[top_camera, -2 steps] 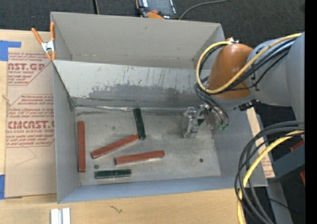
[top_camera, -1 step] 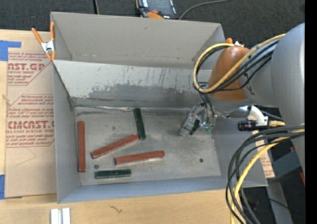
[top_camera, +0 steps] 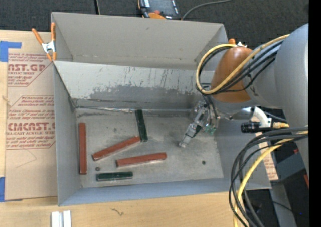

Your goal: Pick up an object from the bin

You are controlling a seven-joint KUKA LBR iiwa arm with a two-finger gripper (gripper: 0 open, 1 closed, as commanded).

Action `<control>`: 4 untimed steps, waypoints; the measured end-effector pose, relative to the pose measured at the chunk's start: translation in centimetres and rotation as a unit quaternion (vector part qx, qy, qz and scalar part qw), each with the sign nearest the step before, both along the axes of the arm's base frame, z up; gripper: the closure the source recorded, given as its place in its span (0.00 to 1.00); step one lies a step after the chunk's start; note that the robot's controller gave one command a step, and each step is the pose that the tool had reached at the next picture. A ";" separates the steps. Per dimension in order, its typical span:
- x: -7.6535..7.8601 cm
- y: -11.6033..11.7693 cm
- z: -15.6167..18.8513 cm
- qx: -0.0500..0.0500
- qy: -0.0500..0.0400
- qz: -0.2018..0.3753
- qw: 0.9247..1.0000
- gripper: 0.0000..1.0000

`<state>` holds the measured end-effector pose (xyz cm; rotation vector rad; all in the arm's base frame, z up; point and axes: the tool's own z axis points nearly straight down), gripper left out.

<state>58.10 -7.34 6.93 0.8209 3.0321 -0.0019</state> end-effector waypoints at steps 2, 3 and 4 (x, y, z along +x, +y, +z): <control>0.1 -5.2 0.0 0.000 0.000 0.324 0.946 0.00; 0.1 -5.1 0.1 0.001 -0.001 0.323 0.946 1.00; 0.0 -6.8 14.3 -0.002 -0.005 0.264 0.965 1.00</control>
Offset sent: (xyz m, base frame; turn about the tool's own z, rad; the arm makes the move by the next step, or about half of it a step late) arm 0.0053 -0.0428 0.0007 -0.1816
